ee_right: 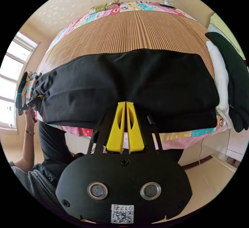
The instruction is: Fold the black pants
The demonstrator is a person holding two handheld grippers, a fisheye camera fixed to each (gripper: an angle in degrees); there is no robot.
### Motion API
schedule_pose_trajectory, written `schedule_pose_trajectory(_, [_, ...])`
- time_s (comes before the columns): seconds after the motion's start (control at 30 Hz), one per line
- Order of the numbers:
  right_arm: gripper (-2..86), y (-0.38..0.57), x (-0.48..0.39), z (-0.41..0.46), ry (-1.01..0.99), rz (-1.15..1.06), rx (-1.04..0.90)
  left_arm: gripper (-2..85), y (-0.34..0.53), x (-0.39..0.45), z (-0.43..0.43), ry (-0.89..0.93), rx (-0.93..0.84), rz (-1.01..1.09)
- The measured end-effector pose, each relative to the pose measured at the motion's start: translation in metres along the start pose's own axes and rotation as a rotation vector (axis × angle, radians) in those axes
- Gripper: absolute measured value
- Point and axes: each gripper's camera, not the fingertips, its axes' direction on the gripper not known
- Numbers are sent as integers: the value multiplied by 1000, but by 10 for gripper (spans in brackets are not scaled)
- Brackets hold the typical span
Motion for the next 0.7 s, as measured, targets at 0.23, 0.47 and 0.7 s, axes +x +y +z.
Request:
schedule_pose_trajectory(0.23, [79, 52, 112, -64, -38, 482, 422, 20, 81, -22, -57, 84, 245, -159])
schedule_pose_trajectory(0.47, [80, 19, 123, -41, 166, 417, 259, 60, 115, -49, -87, 106, 286, -304])
schedule_pose_trajectory(0.7, [22, 65, 37, -123, 416, 258, 493, 137, 125, -54, -111, 71, 369, -432])
